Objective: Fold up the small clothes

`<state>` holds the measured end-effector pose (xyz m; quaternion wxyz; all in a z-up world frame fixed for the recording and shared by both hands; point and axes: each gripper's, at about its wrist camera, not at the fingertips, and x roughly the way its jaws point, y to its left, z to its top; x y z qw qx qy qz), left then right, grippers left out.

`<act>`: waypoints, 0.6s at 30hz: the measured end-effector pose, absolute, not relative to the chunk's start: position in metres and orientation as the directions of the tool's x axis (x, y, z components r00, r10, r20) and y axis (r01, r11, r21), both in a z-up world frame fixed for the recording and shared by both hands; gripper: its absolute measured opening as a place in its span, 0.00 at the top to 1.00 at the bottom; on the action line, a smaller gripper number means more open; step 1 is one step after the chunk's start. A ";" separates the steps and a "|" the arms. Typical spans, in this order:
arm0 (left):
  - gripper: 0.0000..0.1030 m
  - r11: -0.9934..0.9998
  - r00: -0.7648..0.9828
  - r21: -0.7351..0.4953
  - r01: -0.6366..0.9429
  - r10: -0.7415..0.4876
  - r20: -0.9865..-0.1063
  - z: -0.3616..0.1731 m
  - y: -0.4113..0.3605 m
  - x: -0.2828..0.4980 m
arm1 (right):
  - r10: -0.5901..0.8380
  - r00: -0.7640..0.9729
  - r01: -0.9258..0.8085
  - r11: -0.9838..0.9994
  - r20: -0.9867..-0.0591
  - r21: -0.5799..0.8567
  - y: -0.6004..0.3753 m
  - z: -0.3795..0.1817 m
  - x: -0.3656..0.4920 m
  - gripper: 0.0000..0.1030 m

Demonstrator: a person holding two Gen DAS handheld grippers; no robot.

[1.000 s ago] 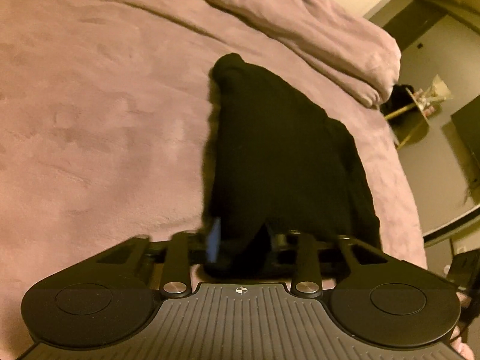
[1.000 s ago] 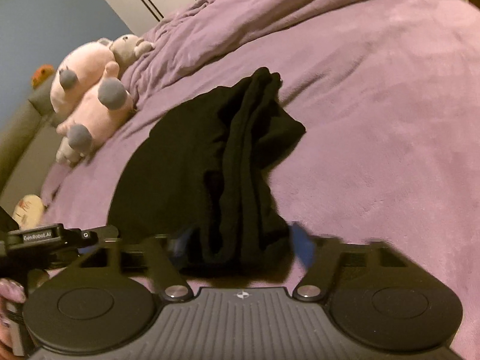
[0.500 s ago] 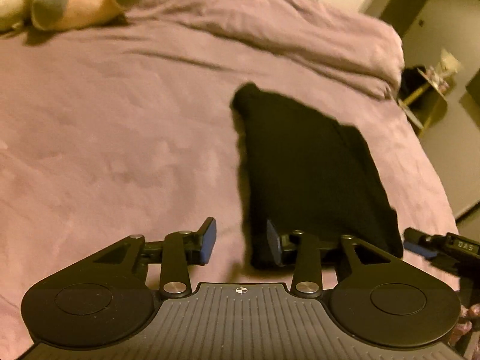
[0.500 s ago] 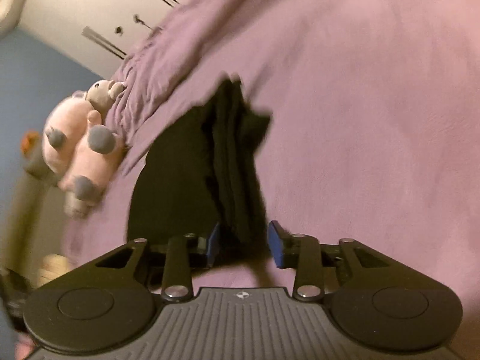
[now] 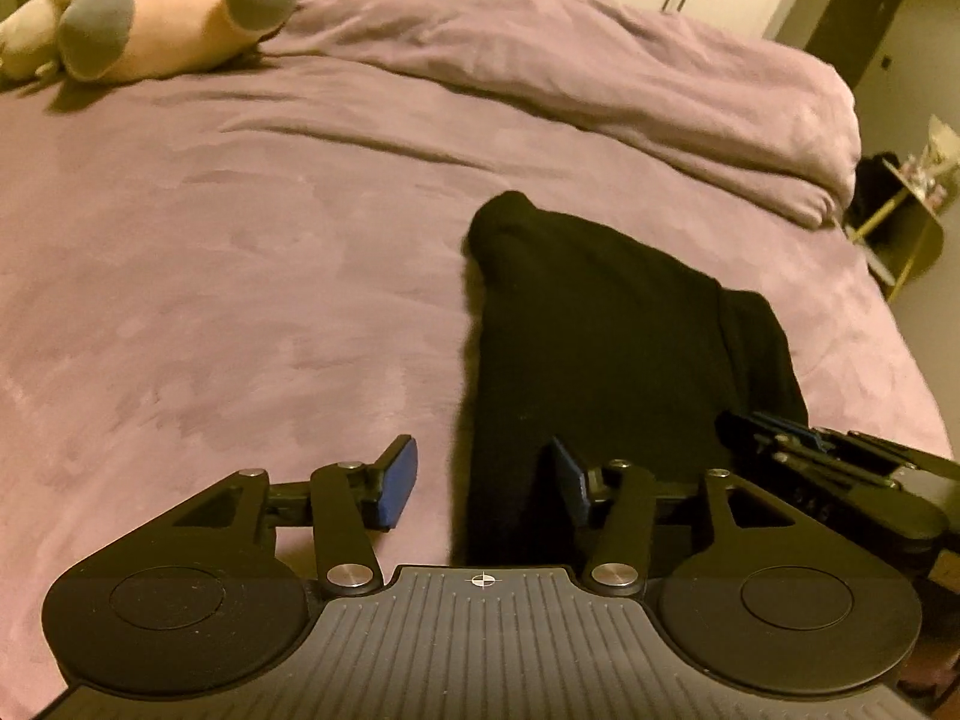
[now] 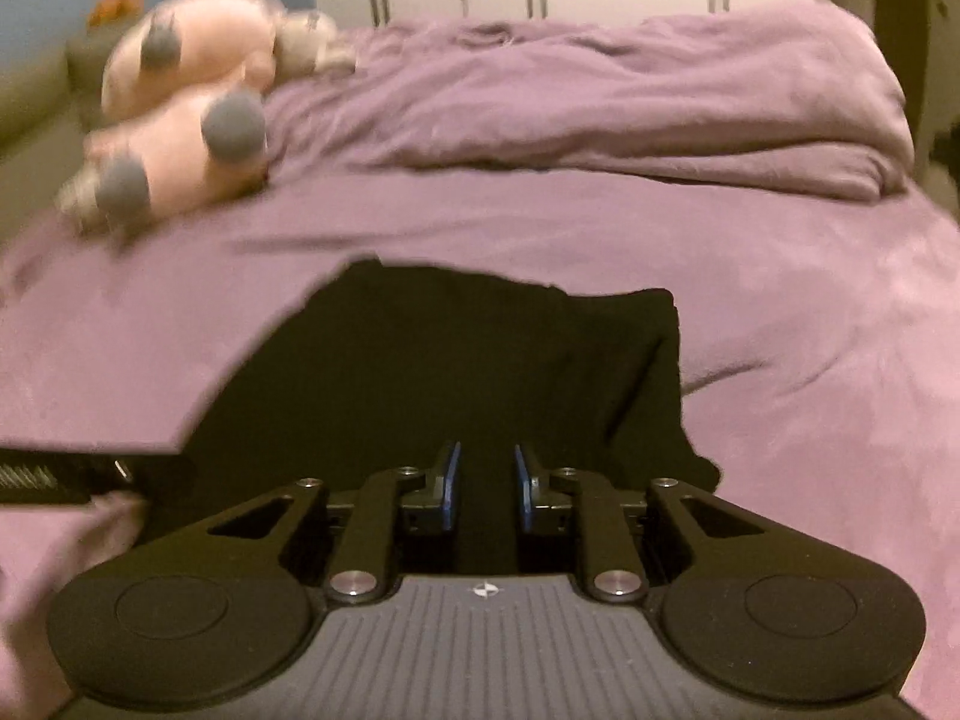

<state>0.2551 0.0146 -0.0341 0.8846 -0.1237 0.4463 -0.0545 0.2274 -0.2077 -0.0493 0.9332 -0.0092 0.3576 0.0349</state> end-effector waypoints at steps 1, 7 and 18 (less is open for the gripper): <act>0.44 0.965 0.593 -0.263 -0.006 -0.208 -0.778 -0.035 0.011 0.256 | 0.037 0.738 -0.076 0.997 -0.674 -0.028 -0.206 -0.053 0.228 0.83; 0.41 0.981 0.579 -0.190 0.036 -0.176 -0.796 -0.041 -0.005 0.260 | -0.007 0.745 -0.015 1.000 -0.667 -0.027 -0.229 -0.067 0.216 0.83; 0.41 0.985 0.560 -0.165 0.043 -0.161 -0.813 -0.034 -0.008 0.239 | -0.023 0.752 -0.012 0.999 -0.659 -0.048 -0.213 -0.050 0.139 0.83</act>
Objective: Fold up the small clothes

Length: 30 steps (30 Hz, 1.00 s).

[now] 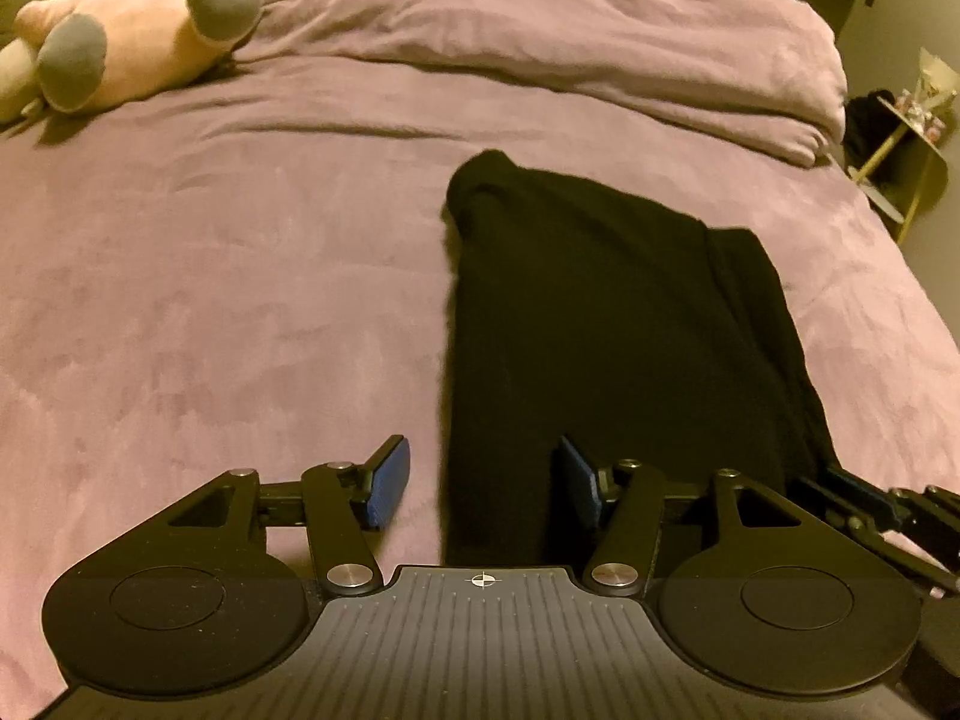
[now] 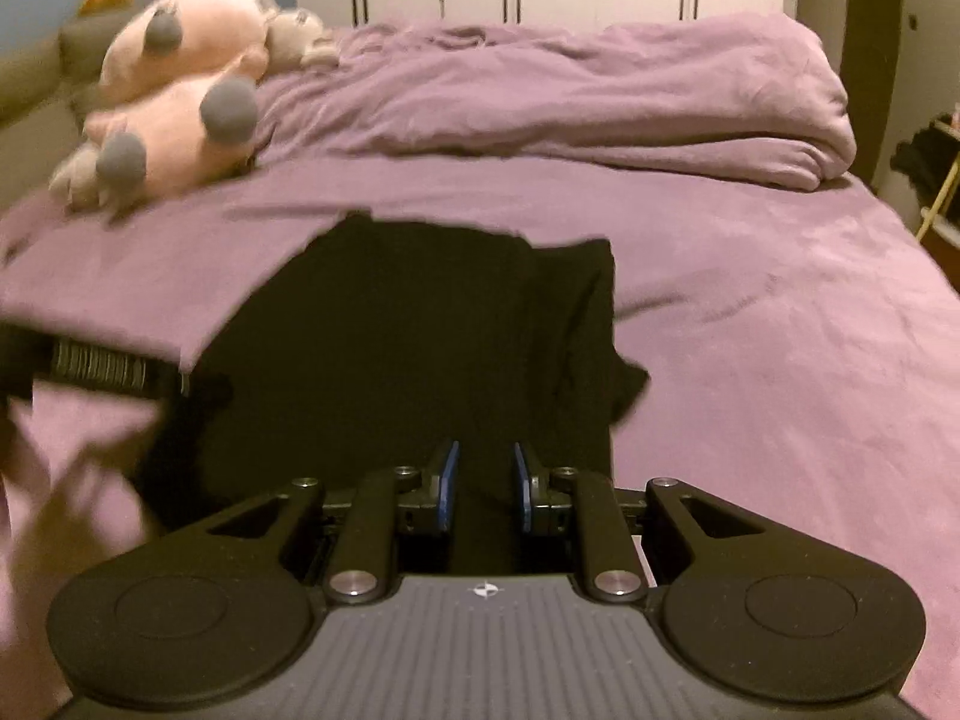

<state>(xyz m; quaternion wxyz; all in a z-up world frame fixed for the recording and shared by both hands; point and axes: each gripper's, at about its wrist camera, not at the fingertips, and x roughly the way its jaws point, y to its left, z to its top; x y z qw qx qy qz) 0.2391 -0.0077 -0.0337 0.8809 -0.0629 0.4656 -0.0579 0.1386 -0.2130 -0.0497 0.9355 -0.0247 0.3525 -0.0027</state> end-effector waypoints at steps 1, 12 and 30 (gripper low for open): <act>0.40 0.987 0.559 -0.151 0.053 -0.155 -0.814 -0.035 -0.010 0.238 | -0.044 0.747 -0.010 0.997 -0.663 -0.077 -0.212 -0.053 0.135 0.83; 0.25 0.990 0.540 0.007 0.141 -0.071 -0.839 -0.038 -0.017 0.194 | -0.061 0.656 -0.003 0.996 -0.752 -0.084 -0.204 -0.051 0.120 0.82; 0.07 0.991 0.542 0.050 0.125 -0.026 -0.840 0.012 -0.014 0.117 | -0.123 0.430 0.190 0.981 -0.895 -0.044 -0.193 -0.026 0.050 0.04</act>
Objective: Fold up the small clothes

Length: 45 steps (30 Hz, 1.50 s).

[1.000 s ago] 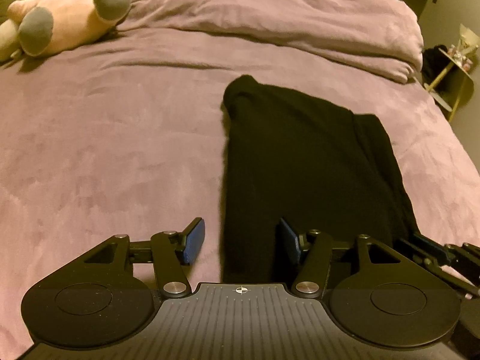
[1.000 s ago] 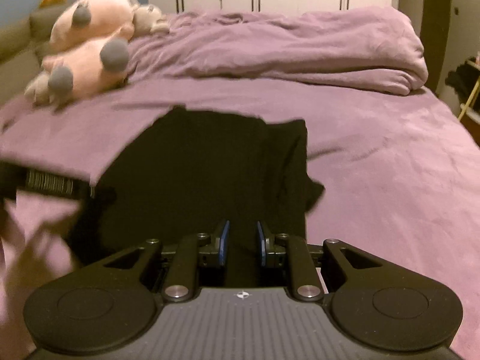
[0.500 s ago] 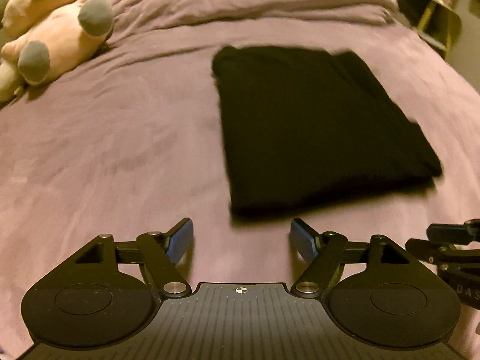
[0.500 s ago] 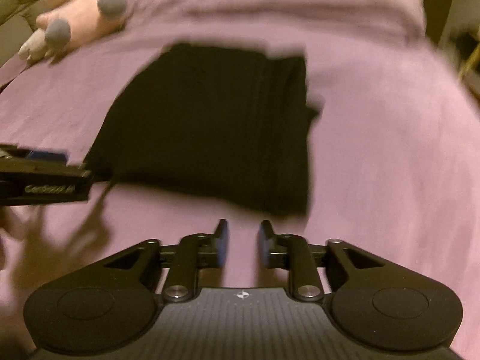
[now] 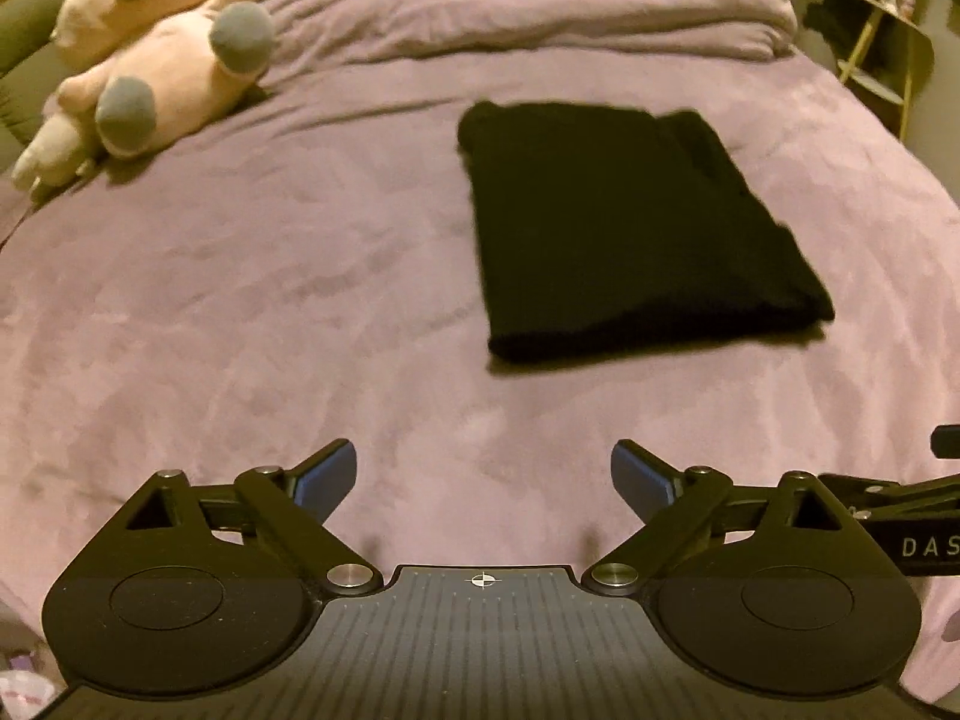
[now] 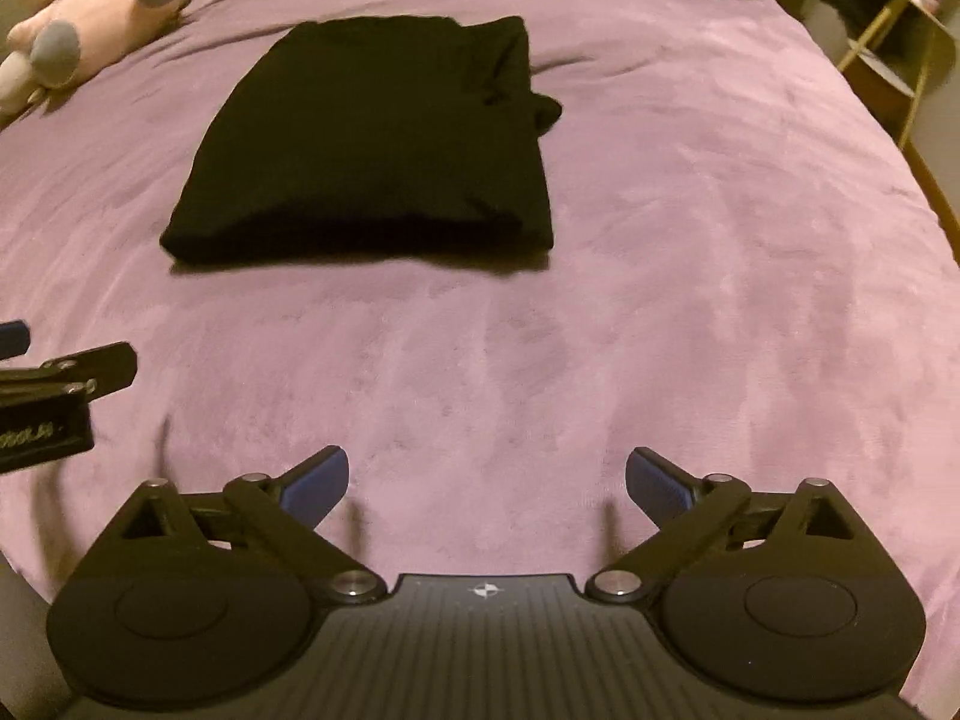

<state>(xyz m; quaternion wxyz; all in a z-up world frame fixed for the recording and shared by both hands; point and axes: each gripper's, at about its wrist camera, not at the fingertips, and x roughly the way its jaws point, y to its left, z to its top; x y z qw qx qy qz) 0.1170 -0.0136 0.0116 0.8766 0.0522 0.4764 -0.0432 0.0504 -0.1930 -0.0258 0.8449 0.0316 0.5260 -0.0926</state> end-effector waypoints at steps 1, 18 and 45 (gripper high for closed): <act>0.07 0.991 0.547 0.051 0.124 -0.025 -0.836 0.015 -0.014 0.119 | -0.116 0.447 0.191 0.981 -0.887 -0.032 -0.193 -0.021 0.051 0.04; 0.07 0.991 0.548 0.051 0.125 -0.026 -0.836 0.023 -0.021 0.129 | -0.176 0.516 0.222 0.973 -0.838 -0.068 -0.182 0.014 0.073 0.04; 0.07 0.993 0.528 0.018 0.118 -0.047 -0.848 0.022 -0.021 0.129 | -0.176 0.506 0.224 0.972 -0.844 -0.068 -0.180 0.013 0.071 0.04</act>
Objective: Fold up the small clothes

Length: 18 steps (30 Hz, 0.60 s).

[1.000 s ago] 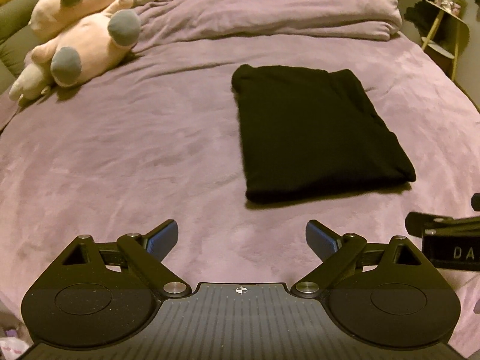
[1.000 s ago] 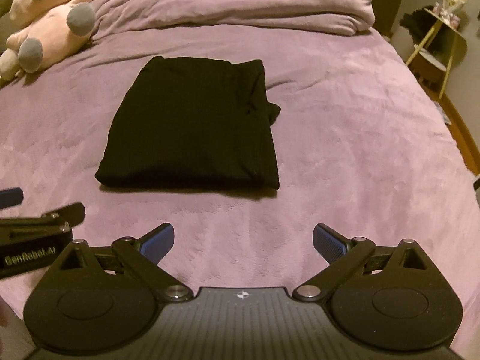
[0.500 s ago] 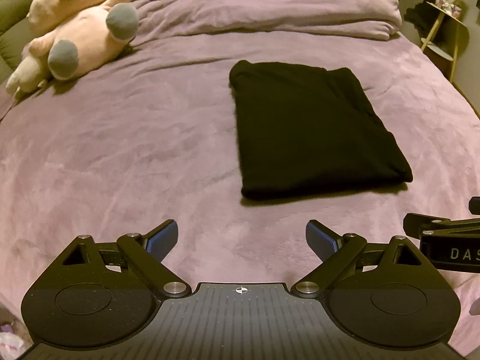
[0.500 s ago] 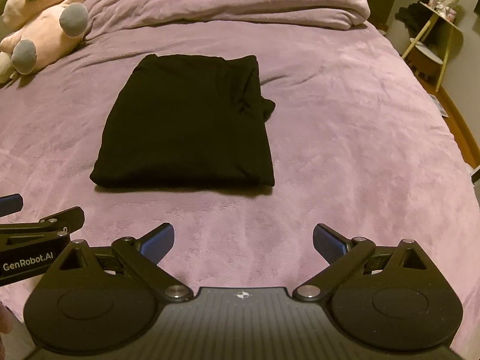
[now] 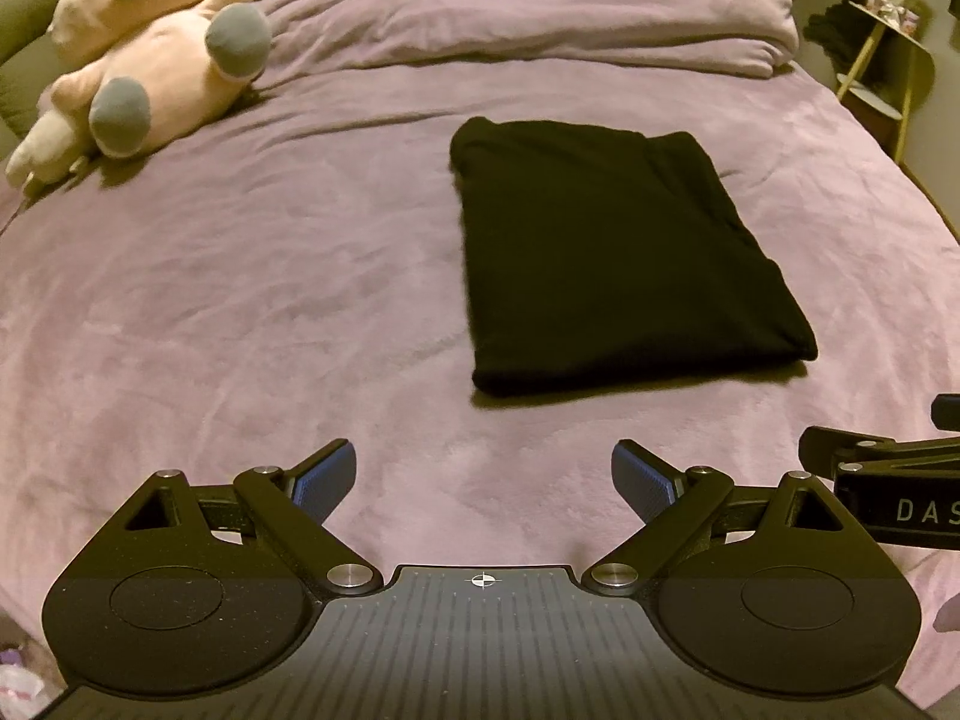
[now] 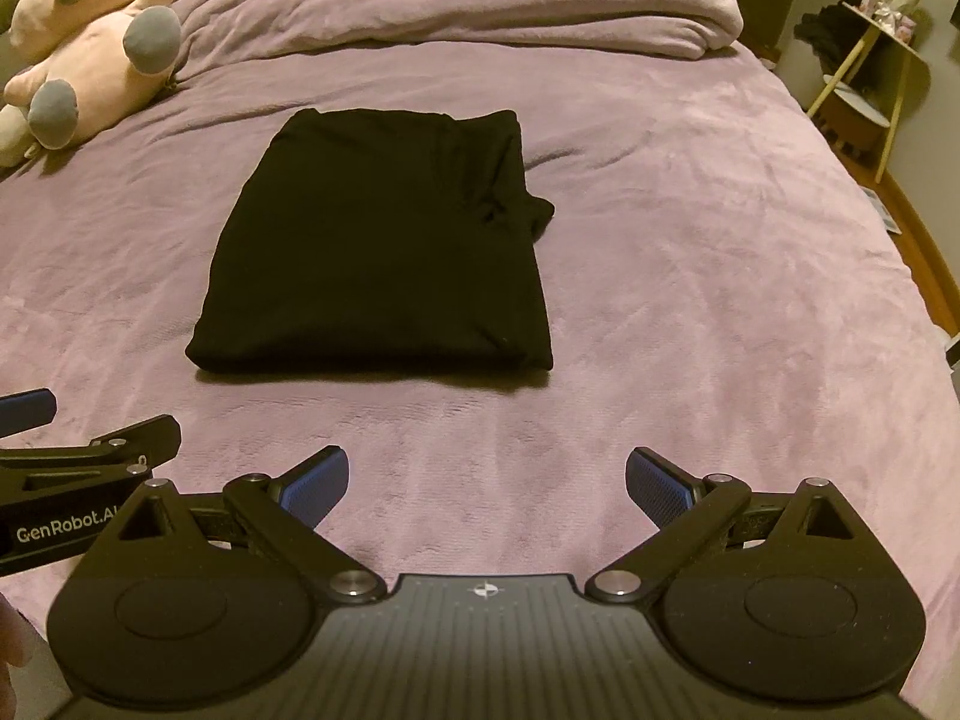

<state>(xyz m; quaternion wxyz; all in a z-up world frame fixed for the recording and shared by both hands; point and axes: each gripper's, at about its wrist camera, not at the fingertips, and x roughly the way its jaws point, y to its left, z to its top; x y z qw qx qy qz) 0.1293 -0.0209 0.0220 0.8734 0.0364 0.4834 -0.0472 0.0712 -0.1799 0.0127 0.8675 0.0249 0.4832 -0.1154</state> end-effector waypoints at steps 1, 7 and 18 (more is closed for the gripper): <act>0.07 0.993 0.528 0.017 0.118 -0.048 -0.848 0.022 -0.021 0.129 | -0.176 0.507 0.224 0.972 -0.844 -0.068 -0.180 0.013 0.071 0.04; 0.07 0.993 0.528 0.018 0.116 -0.046 -0.848 0.022 -0.021 0.129 | -0.171 0.508 0.222 0.973 -0.844 -0.064 -0.180 0.013 0.070 0.04; 0.07 0.993 0.527 0.036 0.111 -0.028 -0.850 0.022 -0.022 0.129 | -0.169 0.512 0.215 0.974 -0.842 -0.065 -0.179 0.015 0.069 0.04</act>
